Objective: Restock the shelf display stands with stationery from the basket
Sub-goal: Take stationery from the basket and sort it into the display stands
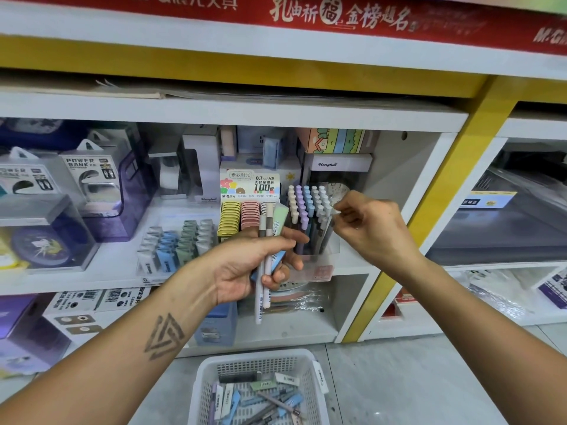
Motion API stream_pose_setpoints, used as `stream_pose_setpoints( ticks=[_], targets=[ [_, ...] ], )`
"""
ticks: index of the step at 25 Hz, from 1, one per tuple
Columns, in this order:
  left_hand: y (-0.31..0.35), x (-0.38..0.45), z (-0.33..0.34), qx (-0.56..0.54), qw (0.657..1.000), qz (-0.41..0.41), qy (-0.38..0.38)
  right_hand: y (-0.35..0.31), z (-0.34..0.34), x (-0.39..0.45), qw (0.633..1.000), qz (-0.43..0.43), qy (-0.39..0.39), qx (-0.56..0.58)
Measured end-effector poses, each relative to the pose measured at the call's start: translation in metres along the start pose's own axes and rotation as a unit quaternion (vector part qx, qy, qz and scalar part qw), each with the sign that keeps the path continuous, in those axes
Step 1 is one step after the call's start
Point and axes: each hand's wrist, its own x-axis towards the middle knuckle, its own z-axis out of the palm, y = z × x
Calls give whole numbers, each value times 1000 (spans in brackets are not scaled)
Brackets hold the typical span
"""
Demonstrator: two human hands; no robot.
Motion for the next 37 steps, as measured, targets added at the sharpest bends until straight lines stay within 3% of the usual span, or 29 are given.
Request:
stream_pose_setpoints(
  ticks=[2,4,6,8,9,12,17,19,24,28,31,33,37],
  targets=[
    [0,-1,0,9,1000,3,-14,0,3,-1,998,28,-54,-2],
    [-1,-3,1,12,999,4,-33,-1,3,2,993,33,-93,-72],
    [-1,-4,1,11,999,1,-50,-7,-3,9,993,21,-64,-100],
    [0,-5,1,14,998,-2,-61,-24,-5,15,999,30,-37,8],
    [0,-6,2,17,998,-2,-65,-34,-3,18,992,51,-59,101],
    [2,-11,2,34,997,-2,-69,-60,10,21,916,154,-166,333],
    [10,-27,-18,10,1000,8,-9,-63,10,36,822,224,-103,513],
    [16,-37,-30,-27,999,28,24,-63,12,40,803,224,-104,542],
    [24,-61,-53,-58,986,99,121,-79,27,40,844,155,-195,475],
    [25,-78,-66,-41,968,141,203,-99,43,43,834,140,-225,484],
    [28,-90,-75,-28,962,141,232,-116,54,49,822,169,-207,503],
    [32,-97,-84,-36,954,127,270,-127,61,53,844,174,-173,477],
    [46,-118,-114,-152,935,72,312,-141,74,64,928,110,-137,328]
  ],
)
